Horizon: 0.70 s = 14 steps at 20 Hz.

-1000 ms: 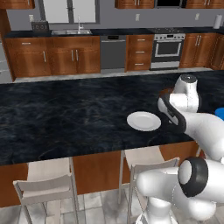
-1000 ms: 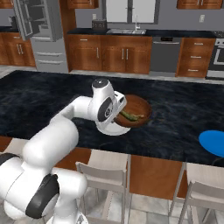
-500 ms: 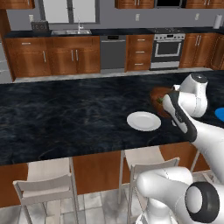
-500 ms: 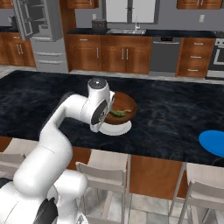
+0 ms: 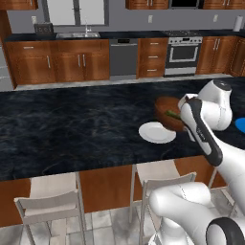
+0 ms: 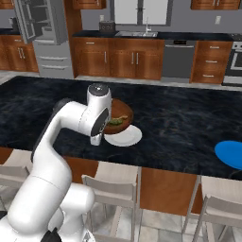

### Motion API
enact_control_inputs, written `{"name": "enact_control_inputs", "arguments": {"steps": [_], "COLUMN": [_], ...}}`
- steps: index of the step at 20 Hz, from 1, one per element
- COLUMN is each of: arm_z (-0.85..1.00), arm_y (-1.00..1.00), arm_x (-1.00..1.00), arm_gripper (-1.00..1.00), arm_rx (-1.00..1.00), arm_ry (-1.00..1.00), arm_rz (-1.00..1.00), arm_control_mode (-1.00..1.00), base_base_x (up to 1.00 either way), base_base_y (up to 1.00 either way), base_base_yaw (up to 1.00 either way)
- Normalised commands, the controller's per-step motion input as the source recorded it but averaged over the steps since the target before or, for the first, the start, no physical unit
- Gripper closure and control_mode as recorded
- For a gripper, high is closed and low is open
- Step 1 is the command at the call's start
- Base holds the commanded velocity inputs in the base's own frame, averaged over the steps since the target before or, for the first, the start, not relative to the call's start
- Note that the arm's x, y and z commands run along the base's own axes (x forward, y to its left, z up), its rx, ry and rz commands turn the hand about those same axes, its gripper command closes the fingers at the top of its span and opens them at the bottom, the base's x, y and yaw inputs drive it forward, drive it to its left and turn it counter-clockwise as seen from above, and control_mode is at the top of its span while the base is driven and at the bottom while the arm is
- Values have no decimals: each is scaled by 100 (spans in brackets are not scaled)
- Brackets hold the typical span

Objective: Pick the chicken drumstick and squash from their plates and place them in the bowl. Then put the bowl in the fridge.

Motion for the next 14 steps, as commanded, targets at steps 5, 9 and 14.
{"name": "enact_control_inputs", "arguments": {"steps": [5,9,14], "arm_z": [4,0,0], "arm_y": [17,6,0], "arm_x": [-3,0,0], "arm_gripper": [100,100,100], "arm_rx": [-14,-19,-11], "arm_ry": [0,0,1], "arm_rz": [6,0,0], "arm_control_mode": [-100,-100,-100], "base_base_x": [0,0,0], "base_base_y": [0,0,0], "base_base_yaw": [0,0,0]}}
